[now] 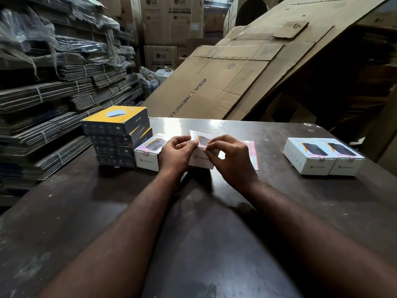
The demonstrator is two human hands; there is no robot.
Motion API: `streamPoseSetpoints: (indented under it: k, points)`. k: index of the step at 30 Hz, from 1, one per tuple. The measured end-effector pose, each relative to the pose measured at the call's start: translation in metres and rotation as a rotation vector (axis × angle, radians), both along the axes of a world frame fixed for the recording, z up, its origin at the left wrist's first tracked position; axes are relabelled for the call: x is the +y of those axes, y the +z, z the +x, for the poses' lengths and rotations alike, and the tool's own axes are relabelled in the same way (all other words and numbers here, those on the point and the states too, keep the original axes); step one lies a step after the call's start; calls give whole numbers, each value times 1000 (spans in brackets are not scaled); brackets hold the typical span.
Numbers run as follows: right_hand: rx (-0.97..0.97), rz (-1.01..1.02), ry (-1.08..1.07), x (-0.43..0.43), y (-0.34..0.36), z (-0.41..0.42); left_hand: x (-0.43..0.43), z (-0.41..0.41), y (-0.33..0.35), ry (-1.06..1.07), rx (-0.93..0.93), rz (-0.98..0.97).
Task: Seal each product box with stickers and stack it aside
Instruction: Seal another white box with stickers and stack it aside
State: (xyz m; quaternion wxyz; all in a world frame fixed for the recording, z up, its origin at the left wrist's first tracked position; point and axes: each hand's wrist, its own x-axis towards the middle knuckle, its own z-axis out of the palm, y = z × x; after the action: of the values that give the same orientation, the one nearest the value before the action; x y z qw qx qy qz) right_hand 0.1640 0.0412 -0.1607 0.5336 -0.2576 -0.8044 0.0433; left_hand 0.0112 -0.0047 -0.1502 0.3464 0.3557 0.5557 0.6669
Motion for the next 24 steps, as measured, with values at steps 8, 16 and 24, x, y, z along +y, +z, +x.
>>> streamPoseSetpoints:
  k: [8,16,24]
  points:
    - [-1,-19,-4,-2,2,-1,1,-2,0,-12,-14,-9]
    - [-54,-45,13,1,3,1,-4,-1,5,-2,63,-5]
    - [-17,-101,24,2,2,0,-8,1,8,5,103,-13]
